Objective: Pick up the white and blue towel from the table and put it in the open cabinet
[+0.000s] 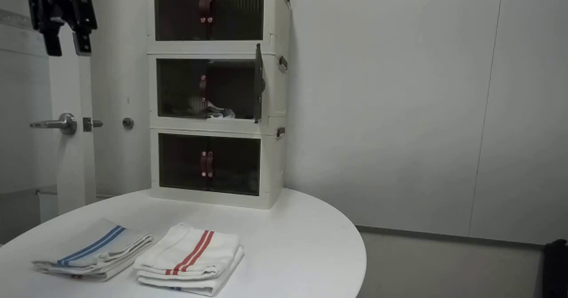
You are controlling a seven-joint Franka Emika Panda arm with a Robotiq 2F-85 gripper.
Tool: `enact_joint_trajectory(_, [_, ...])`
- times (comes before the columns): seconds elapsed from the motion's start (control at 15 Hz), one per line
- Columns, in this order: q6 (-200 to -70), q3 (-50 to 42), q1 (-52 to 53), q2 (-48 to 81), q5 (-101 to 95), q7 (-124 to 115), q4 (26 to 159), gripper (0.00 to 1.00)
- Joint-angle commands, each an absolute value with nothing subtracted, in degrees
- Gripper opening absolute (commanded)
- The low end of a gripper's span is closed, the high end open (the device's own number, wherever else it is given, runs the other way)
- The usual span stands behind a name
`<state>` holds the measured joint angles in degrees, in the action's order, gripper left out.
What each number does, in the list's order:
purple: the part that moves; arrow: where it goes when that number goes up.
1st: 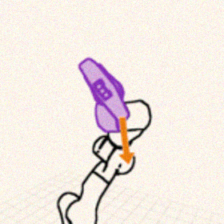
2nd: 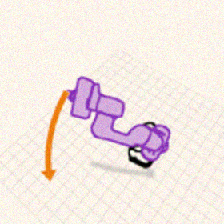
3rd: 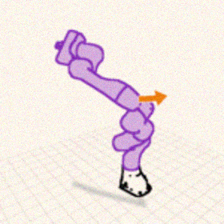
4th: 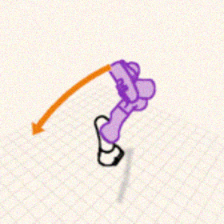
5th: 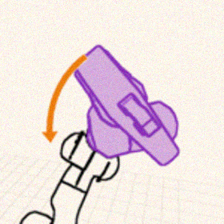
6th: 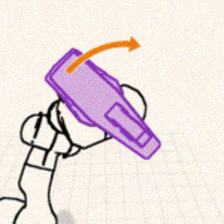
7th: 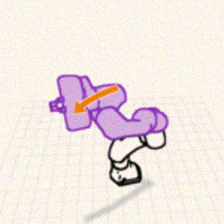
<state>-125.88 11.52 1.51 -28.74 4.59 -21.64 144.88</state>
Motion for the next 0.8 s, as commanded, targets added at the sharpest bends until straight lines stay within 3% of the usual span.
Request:
enact_joint_trajectory(0.0, [-125.89, 13.06, 0.46, -27.74, 1.07, -24.89, 143.44, 1.0])
enact_joint_trajectory(0.47, [-124.82, 25.26, -1.46, -12.22, -15.58, -48.77, 131.97, 1.0])
enact_joint_trajectory(0.73, [-120.65, 26.27, 2.17, -0.83, -26.15, -63.65, 125.11, 1.0])
